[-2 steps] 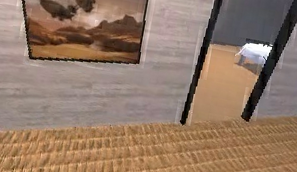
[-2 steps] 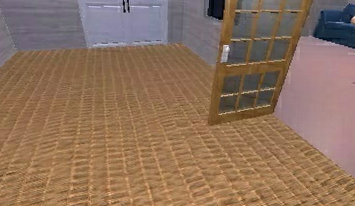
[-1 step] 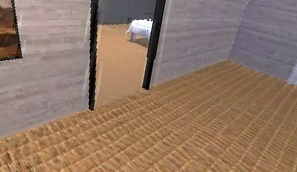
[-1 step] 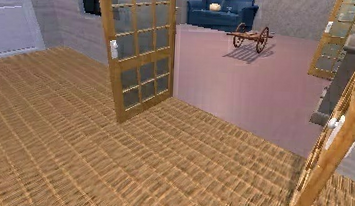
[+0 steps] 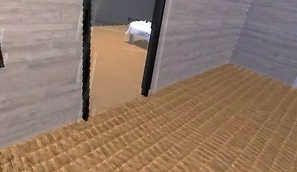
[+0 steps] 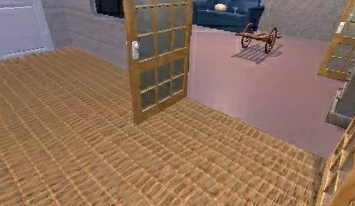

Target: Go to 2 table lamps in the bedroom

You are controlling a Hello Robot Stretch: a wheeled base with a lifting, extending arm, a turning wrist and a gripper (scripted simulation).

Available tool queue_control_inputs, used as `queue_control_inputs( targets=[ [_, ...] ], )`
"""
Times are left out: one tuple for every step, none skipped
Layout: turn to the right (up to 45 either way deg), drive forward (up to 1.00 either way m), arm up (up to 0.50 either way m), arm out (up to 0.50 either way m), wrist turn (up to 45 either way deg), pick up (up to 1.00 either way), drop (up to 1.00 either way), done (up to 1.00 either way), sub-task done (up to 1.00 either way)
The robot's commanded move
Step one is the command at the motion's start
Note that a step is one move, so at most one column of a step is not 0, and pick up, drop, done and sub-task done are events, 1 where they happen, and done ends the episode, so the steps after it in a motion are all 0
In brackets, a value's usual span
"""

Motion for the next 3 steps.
queue_control_inputs(
  targets=[
    [3.0, 0.00, 0.00, 0.00, 0.0, 0.00, 0.00, 0.00, 0.00],
    [0.0, 1.00, 0.00, 0.00, 0.0, 0.00, 0.00, 0.00, 0.00],
    [0.0, 0.75, 0.00, 0.00, 0.0, 0.00, 0.00, 0.00, 0.00]
  ],
)
